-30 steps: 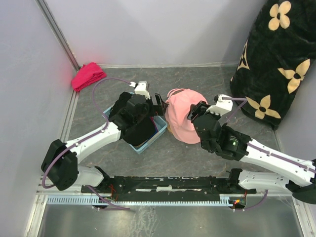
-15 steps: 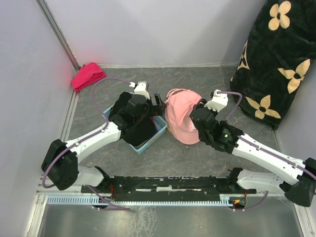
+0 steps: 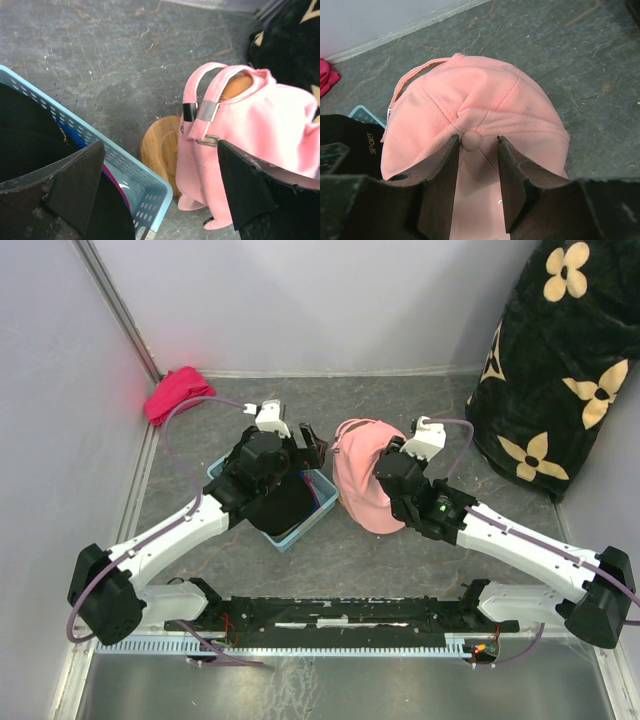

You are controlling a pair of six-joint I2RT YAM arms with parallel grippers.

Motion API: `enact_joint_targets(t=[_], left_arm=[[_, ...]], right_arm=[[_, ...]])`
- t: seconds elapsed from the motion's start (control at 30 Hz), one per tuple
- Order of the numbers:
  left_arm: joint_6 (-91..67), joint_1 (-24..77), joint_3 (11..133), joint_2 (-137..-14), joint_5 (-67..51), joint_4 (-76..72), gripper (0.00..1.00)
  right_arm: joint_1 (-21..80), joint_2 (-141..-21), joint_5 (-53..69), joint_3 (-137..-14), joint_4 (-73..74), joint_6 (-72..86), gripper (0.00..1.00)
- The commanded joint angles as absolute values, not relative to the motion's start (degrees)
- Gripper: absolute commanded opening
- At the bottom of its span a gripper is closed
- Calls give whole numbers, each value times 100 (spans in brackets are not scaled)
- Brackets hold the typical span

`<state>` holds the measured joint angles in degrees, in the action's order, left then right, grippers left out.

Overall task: Stack the hats
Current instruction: Stack the hat on the hat.

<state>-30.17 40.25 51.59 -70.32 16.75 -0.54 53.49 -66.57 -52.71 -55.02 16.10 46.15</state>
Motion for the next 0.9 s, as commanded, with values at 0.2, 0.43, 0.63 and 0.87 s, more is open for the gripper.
enact_joint_targets(t=[0.2, 0.43, 0.63, 0.87], left_arm=[[-2662, 4022, 5797, -7188, 1287, -110, 99], [-2675, 3918, 6037, -7710, 762, -333, 100], [-2689, 3746, 6231, -8005, 403, -422, 100], [-2744, 3538, 6313, -8208, 220, -498, 99]], right_arm=[[5355, -6671, -4904, -5737, 1414, 4389, 48], [5358, -6291, -5009, -5611, 1402, 4171, 56], [5352, -6073, -5135, -5588, 1406, 3977, 57], [5135, -6021, -5009, -5566, 1313, 3854, 57]])
